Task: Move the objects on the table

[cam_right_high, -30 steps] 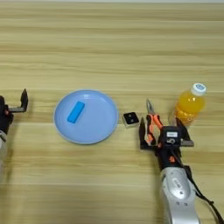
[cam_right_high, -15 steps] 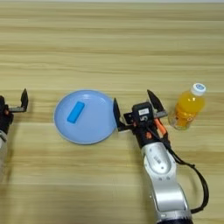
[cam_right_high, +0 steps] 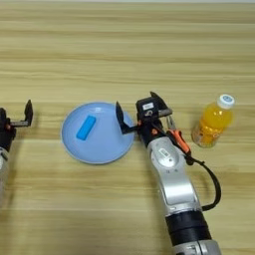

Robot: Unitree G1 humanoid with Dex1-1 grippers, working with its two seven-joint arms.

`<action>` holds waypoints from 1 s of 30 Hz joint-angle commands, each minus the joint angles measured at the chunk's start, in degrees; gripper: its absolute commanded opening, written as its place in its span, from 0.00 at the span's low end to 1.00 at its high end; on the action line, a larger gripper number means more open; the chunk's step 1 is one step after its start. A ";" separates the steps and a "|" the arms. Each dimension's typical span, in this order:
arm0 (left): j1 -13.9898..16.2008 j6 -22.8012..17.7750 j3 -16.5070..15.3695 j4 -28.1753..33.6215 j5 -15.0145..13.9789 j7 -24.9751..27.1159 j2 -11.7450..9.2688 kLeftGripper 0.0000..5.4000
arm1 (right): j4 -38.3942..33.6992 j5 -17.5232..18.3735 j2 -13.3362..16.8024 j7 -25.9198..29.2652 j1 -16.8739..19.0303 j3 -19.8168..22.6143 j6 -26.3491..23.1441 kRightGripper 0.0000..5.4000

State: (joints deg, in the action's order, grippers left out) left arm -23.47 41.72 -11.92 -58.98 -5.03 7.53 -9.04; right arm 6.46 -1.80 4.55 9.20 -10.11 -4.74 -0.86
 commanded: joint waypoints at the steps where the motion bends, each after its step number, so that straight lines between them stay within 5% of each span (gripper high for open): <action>1: 0.93 0.42 0.36 1.07 0.33 -0.49 0.36 1.00 | 2.08 0.17 -0.10 1.62 -1.98 -1.15 -1.46 0.99; 19: 2.18 0.33 0.32 2.02 0.12 -1.14 0.64 1.00 | 14.09 -2.84 0.39 5.67 -5.48 -5.45 -0.49 0.99; 30: 2.74 0.24 0.20 2.49 0.02 -1.30 0.48 1.00 | 15.49 -4.60 0.23 6.96 -5.21 -8.24 1.78 0.99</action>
State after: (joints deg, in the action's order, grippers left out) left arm -21.16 41.74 -11.65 -56.88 -5.02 6.43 -8.32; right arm 21.78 -5.65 4.75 15.53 -14.83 -12.25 0.55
